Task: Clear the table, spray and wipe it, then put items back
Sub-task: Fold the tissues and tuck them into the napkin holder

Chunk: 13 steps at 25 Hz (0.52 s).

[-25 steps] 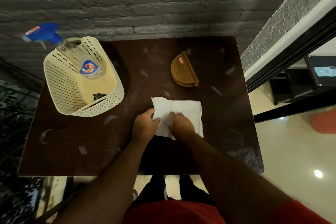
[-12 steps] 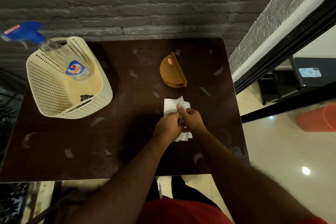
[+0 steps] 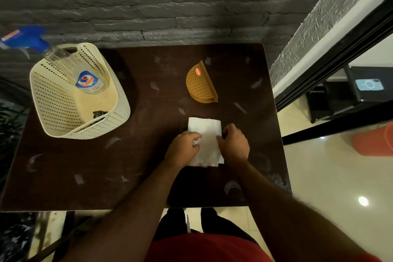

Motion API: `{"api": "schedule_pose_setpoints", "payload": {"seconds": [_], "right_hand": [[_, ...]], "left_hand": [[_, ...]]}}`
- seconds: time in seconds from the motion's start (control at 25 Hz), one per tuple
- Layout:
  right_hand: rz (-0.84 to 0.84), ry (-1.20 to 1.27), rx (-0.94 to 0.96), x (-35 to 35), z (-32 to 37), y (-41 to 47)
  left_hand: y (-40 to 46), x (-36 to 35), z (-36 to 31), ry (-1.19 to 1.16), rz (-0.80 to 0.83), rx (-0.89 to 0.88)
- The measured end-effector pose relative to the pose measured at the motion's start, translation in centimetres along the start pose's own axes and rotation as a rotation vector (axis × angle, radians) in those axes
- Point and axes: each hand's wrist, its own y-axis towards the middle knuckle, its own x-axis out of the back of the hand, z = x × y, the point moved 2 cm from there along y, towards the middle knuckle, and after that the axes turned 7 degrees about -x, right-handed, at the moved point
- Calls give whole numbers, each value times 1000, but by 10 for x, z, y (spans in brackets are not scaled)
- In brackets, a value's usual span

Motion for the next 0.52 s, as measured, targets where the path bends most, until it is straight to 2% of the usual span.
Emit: {"api": "schedule_pose_setpoints", "payload": {"seconds": [0.12, 0.2, 0.24, 0.28, 0.4, 0.44, 0.52], "right_hand": [[-1, -56, 310, -6, 18, -9], [-18, -202, 517, -15, 31, -15], [-53, -303, 586, -19, 34, -16], [-53, -392, 611, -24, 33, -15], [162, -566, 499, -36, 14, -3], [222, -592, 463, -37, 7, 1], [280, -607, 444, -35, 2, 6]], "left_hand": [[5, 3, -1, 116, -126, -117], [8, 7, 3, 273, -245, -262], [10, 8, 6, 351, -247, -311], [11, 9, 9, 415, -158, -321], [9, 4, 22, 577, 238, -296], [8, 2, 25, 620, 320, -275], [8, -1, 27, 650, 373, -244]]}}
